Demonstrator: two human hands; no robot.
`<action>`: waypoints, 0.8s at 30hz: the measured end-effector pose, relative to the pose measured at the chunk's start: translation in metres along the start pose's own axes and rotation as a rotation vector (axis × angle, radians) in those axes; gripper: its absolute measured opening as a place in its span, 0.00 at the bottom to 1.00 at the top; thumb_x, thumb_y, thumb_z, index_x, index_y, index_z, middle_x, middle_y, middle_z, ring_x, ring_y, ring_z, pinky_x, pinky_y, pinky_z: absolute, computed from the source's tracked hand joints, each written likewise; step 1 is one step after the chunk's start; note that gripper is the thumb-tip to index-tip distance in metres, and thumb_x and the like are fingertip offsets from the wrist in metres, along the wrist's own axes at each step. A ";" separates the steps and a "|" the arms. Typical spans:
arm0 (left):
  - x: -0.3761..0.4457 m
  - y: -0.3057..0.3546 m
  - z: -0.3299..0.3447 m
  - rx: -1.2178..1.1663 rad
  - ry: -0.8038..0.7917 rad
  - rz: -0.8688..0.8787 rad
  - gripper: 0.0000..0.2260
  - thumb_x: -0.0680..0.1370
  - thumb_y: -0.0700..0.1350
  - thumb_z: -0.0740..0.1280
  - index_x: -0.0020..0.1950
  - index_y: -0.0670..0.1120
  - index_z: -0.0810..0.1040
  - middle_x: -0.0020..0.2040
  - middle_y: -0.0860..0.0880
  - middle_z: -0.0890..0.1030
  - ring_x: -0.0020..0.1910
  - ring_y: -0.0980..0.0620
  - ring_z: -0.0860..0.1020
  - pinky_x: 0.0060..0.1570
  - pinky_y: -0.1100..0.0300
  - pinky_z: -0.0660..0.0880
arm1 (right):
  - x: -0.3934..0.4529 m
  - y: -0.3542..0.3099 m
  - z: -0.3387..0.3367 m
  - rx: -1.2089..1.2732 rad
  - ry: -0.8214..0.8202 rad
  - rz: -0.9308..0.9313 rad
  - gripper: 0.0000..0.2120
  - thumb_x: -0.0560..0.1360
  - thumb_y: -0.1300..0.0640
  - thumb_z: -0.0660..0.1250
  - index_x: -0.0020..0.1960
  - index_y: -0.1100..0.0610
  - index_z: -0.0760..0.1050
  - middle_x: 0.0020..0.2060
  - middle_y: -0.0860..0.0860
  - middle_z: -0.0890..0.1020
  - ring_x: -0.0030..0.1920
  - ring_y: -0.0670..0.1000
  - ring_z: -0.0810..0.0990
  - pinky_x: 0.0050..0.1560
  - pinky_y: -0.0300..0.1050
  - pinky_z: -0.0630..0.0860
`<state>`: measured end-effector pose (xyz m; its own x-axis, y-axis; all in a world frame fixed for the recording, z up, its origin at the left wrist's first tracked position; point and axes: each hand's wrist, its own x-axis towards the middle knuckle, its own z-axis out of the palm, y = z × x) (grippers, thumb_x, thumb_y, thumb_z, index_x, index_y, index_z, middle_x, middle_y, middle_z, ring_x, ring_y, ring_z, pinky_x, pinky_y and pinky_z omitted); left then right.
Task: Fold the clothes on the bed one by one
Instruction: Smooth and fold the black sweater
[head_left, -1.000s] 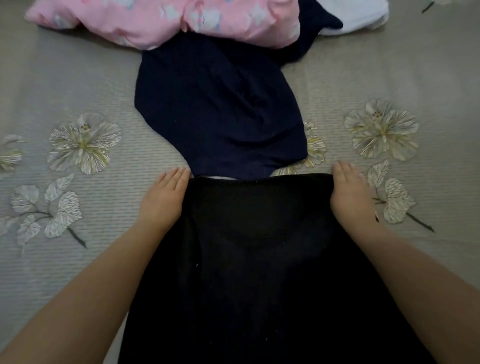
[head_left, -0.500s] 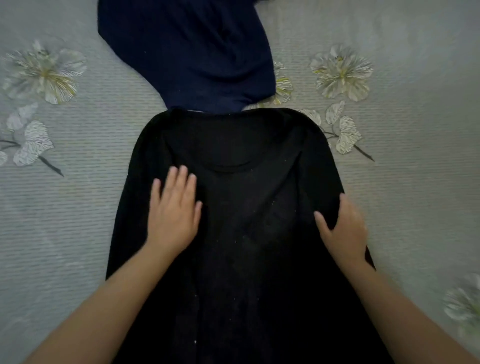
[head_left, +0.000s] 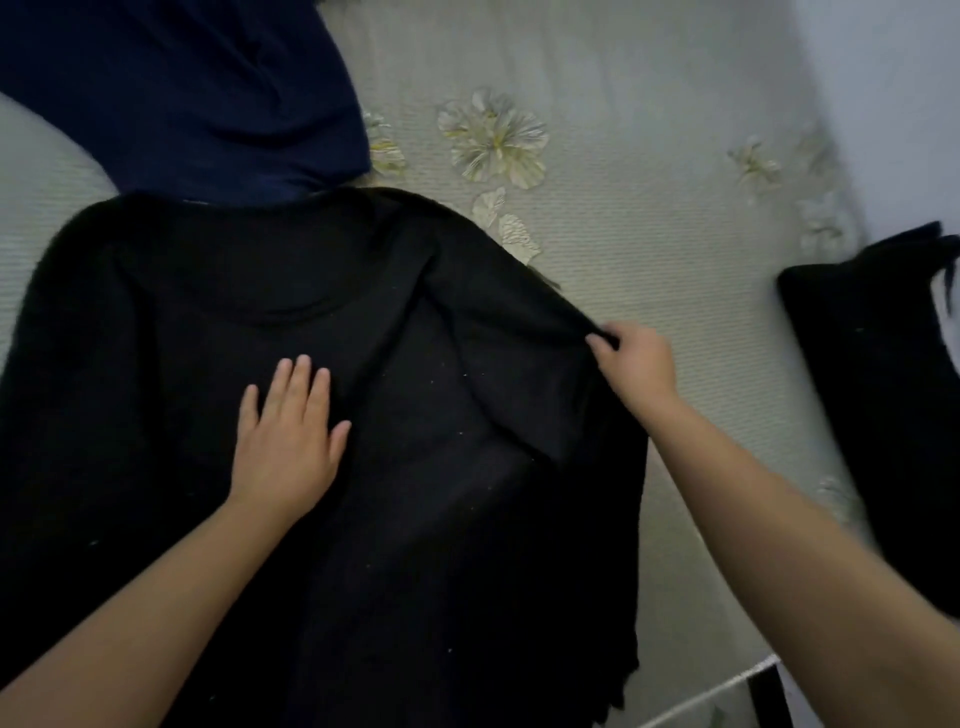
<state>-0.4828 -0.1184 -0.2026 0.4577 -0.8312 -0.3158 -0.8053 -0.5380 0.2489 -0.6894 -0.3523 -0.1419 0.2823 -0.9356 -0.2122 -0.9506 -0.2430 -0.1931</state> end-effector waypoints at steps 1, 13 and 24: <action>0.008 0.008 0.000 0.015 -0.014 0.005 0.28 0.80 0.52 0.55 0.75 0.41 0.53 0.76 0.42 0.52 0.75 0.46 0.48 0.72 0.47 0.47 | 0.015 0.003 -0.010 -0.036 0.051 0.008 0.13 0.77 0.55 0.61 0.55 0.62 0.77 0.51 0.63 0.81 0.53 0.62 0.77 0.49 0.49 0.71; 0.089 0.061 0.019 0.104 -0.044 0.084 0.33 0.76 0.64 0.45 0.76 0.47 0.44 0.77 0.47 0.43 0.75 0.48 0.40 0.71 0.45 0.39 | 0.120 -0.007 -0.031 -0.151 0.215 0.103 0.14 0.78 0.63 0.57 0.63 0.62 0.69 0.59 0.62 0.75 0.61 0.61 0.72 0.59 0.52 0.66; 0.081 0.057 0.016 -0.028 -0.017 0.179 0.41 0.73 0.64 0.57 0.76 0.41 0.46 0.77 0.43 0.47 0.75 0.49 0.42 0.71 0.49 0.38 | -0.077 0.036 0.053 0.078 0.116 -0.258 0.18 0.67 0.64 0.70 0.55 0.71 0.76 0.52 0.68 0.78 0.54 0.68 0.77 0.55 0.66 0.73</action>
<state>-0.4982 -0.2141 -0.2285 0.3012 -0.9116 -0.2797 -0.8625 -0.3856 0.3277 -0.7383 -0.2749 -0.1834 0.4927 -0.8694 -0.0361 -0.8352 -0.4609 -0.3001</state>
